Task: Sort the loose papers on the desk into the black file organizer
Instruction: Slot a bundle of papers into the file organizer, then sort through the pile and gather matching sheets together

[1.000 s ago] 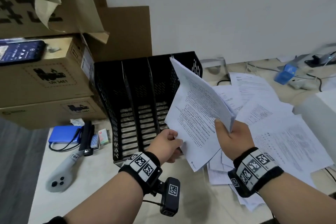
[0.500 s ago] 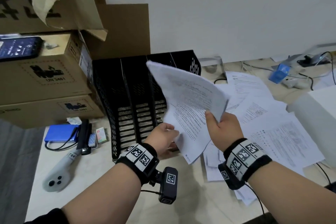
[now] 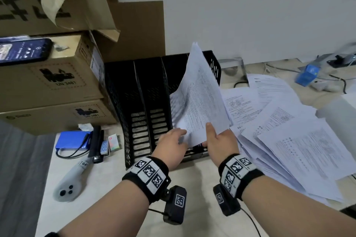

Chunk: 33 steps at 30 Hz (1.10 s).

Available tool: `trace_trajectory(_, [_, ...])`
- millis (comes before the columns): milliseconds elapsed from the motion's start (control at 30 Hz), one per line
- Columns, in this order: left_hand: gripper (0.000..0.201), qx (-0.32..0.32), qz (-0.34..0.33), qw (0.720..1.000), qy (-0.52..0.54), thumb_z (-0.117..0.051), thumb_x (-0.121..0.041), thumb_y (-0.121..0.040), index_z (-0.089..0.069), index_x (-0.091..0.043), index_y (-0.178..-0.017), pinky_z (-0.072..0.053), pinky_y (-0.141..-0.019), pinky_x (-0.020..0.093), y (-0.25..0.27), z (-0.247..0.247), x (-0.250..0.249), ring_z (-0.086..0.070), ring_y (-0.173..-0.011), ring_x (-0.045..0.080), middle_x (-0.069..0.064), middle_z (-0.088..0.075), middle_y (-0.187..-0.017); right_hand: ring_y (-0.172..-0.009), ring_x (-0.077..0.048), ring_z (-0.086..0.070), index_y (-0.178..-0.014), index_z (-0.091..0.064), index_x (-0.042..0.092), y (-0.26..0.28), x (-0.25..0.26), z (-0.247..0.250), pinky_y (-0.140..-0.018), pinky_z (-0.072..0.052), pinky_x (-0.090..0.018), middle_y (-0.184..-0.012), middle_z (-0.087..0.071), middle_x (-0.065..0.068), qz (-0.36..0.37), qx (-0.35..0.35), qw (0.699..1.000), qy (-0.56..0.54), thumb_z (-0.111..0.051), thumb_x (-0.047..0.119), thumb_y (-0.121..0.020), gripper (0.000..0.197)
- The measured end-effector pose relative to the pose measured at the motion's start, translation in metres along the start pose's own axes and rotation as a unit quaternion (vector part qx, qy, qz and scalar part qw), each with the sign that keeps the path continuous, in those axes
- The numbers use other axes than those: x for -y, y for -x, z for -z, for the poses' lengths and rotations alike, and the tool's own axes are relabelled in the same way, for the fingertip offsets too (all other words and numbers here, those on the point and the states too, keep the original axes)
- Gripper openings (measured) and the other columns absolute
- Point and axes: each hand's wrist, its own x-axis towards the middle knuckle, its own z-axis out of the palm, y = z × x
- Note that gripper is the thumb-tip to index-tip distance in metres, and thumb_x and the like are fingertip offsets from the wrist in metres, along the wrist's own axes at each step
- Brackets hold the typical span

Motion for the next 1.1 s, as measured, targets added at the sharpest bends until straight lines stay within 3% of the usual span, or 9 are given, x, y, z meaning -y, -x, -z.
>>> trace_trajectory(133, [0.045, -0.021, 0.009, 1.000, 0.005, -0.055, -0.027, -0.095, -0.054, -0.027, -0.140, -0.034, -0.117, 0.040, 0.001, -0.002, 0.005, -0.038, -0.141, 0.022, -0.006, -0.048, -0.150, -0.069, -0.023, -0.072, -0.086, -0.071, 0.005, 0.002, -0.004, -0.021, -0.078, -0.059, -0.043, -0.075, -0.076, -0.006, -0.025, 0.072, 0.996, -0.045, -0.046, 0.053, -0.095, 0.055])
trace_trajectory(267, [0.036, -0.074, -0.007, 0.997, 0.002, -0.058, -0.022, -0.092, -0.063, -0.025, -0.128, -0.040, -0.109, 0.036, 0.006, -0.001, 0.006, -0.048, -0.127, 0.021, -0.002, -0.057, -0.133, -0.075, -0.018, -0.066, -0.110, -0.052, 0.038, 0.002, -0.003, -0.018, -0.076, -0.061, -0.045, -0.087, -0.064, 0.008, 0.021, 0.151, 0.988, 0.008, -0.047, 0.042, -0.098, 0.014])
trace_trajectory(367, [0.015, -0.080, -0.014, 0.996, 0.048, -0.058, -0.022, -0.091, -0.067, -0.029, -0.100, -0.054, -0.083, 0.032, 0.011, -0.002, 0.001, -0.064, -0.089, 0.012, -0.006, -0.067, -0.097, -0.085, -0.016, -0.067, -0.141, -0.041, 0.042, 0.000, -0.003, -0.010, -0.080, -0.060, -0.043, -0.111, -0.064, 0.011, 0.061, 0.160, 0.984, 0.043, -0.054, 0.047, -0.092, 0.050])
trace_trajectory(467, [0.015, -0.026, -0.006, 0.996, 0.081, -0.058, -0.024, -0.092, -0.065, -0.031, -0.081, -0.052, -0.063, 0.032, 0.016, -0.011, -0.008, -0.059, -0.061, 0.012, -0.006, -0.066, -0.070, -0.103, -0.016, -0.062, -0.146, -0.043, 0.033, -0.003, -0.008, 0.002, -0.095, -0.052, -0.037, -0.115, -0.062, 0.005, 0.092, 0.156, 0.980, 0.081, -0.061, 0.047, -0.090, 0.060])
trace_trajectory(567, [0.020, 0.034, -0.007, 0.998, 0.061, -0.058, -0.024, -0.090, -0.066, -0.028, -0.073, -0.055, -0.068, 0.034, 0.020, -0.027, -0.016, -0.064, -0.062, 0.011, -0.006, -0.070, -0.066, -0.100, -0.011, -0.061, -0.141, -0.049, 0.032, -0.006, -0.024, 0.022, -0.094, -0.048, -0.029, -0.108, -0.064, 0.007, 0.090, 0.169, 0.978, 0.078, -0.063, 0.041, -0.091, 0.053])
trace_trajectory(700, [0.017, 0.096, -0.018, 0.994, 0.051, -0.057, -0.019, -0.091, -0.069, -0.025, -0.080, -0.057, -0.072, 0.032, 0.019, -0.056, -0.036, -0.066, -0.063, 0.006, -0.005, -0.074, -0.072, -0.085, -0.004, -0.058, -0.128, -0.060, 0.034, -0.016, -0.062, 0.063, -0.086, -0.047, -0.026, -0.100, -0.063, 0.015, 0.061, 0.144, 0.986, 0.060, -0.058, 0.039, -0.095, 0.033])
trace_trajectory(800, [0.013, 0.115, -0.022, 0.993, 0.029, -0.059, -0.027, -0.092, -0.070, -0.027, -0.085, -0.057, -0.076, 0.030, 0.009, -0.082, -0.059, -0.070, -0.075, 0.008, -0.010, -0.075, -0.080, -0.092, -0.008, -0.059, -0.116, -0.066, 0.033, -0.028, -0.097, 0.103, -0.092, -0.048, -0.030, -0.097, -0.062, 0.018, 0.017, 0.098, 0.994, 0.047, -0.057, 0.035, -0.096, 0.022])
trace_trajectory(1067, [0.014, 0.061, -0.015, 0.998, 0.022, -0.057, -0.027, -0.098, -0.070, -0.029, -0.101, -0.046, -0.071, 0.015, -0.032, -0.147, -0.139, -0.063, -0.088, 0.002, -0.013, -0.070, -0.100, -0.083, -0.014, -0.062, -0.085, -0.066, 0.031, -0.062, -0.207, 0.225, -0.076, -0.049, -0.031, -0.085, -0.067, 0.014, -0.064, -0.015, 0.998, 0.025, -0.055, 0.031, -0.096, 0.015])
trace_trajectory(1100, [0.015, 0.052, -0.009, 0.998, 0.025, -0.057, -0.026, -0.099, -0.070, -0.029, -0.104, -0.045, -0.076, 0.016, -0.039, -0.155, -0.146, -0.063, -0.094, 0.004, -0.012, -0.069, -0.106, -0.083, -0.015, -0.062, -0.084, -0.065, 0.031, -0.064, -0.219, 0.239, -0.076, -0.049, -0.031, -0.086, -0.067, 0.013, -0.076, -0.022, 0.996, 0.032, -0.055, 0.031, -0.096, 0.016])
